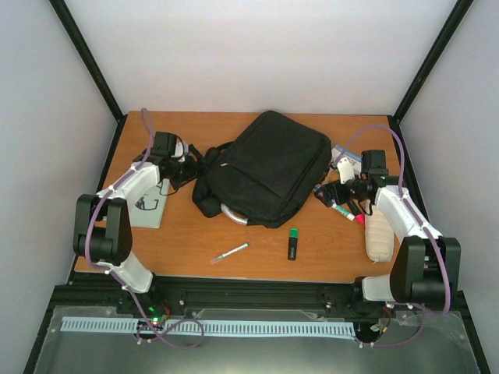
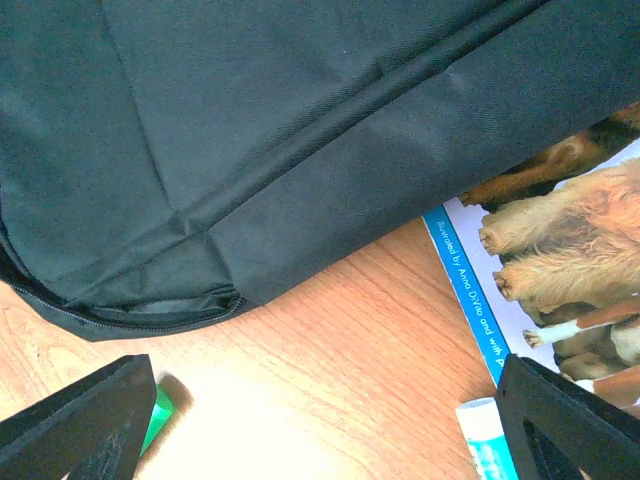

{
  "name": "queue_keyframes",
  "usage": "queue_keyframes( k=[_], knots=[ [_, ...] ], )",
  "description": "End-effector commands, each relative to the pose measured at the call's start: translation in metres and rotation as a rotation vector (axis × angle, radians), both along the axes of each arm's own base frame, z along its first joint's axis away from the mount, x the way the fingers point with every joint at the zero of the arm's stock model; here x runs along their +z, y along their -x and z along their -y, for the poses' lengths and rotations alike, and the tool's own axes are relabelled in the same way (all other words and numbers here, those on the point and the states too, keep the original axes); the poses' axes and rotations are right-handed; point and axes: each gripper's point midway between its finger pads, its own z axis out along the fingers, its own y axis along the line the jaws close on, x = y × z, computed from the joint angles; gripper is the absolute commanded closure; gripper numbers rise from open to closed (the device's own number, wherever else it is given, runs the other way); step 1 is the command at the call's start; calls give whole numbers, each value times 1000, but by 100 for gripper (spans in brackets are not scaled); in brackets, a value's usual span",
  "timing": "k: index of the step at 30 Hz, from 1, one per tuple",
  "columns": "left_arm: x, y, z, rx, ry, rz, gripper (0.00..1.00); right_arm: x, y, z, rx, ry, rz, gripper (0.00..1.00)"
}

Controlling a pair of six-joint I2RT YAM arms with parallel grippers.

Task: Pack the student bag
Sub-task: Adjust the student bag at the center of the board.

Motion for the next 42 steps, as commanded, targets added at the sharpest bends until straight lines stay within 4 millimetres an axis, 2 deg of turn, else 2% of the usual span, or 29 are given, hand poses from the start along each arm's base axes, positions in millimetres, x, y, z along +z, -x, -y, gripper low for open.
queue_keyframes(
  k=[1, 4, 8, 14, 21, 26, 31, 35, 42],
  knots=[
    [13, -15, 11, 2, 53, 16, 3, 1, -13, -2, 6, 2, -18, 5],
    [3, -4, 17, 4, 26, -32, 3, -11, -18, 0, -14, 11, -68, 4],
    [-4, 7, 41, -50, 45, -78, 4, -27, -20, -2, -19, -7, -151, 3],
    [-19, 20, 55, -90, -8, -105, 4, -42, -20, -14, -11, -42, -222, 0],
    [-38, 44, 50, -90, -27, -142, 4, -63, -27, -27, 33, 13, -266, 0],
    [-43, 56, 46, -80, -26, -150, 4, -78, -36, -42, 59, 66, -309, 0],
    [-45, 76, 43, -82, -32, -152, 4, -86, -40, -70, 112, 121, -327, 0],
    [-49, 87, 39, -94, -41, -155, 5, -88, -55, -84, 132, 152, -313, 0],
    [-48, 94, 39, -99, -33, -151, 5, -74, -102, -88, 95, 189, -254, 0]
  ],
)
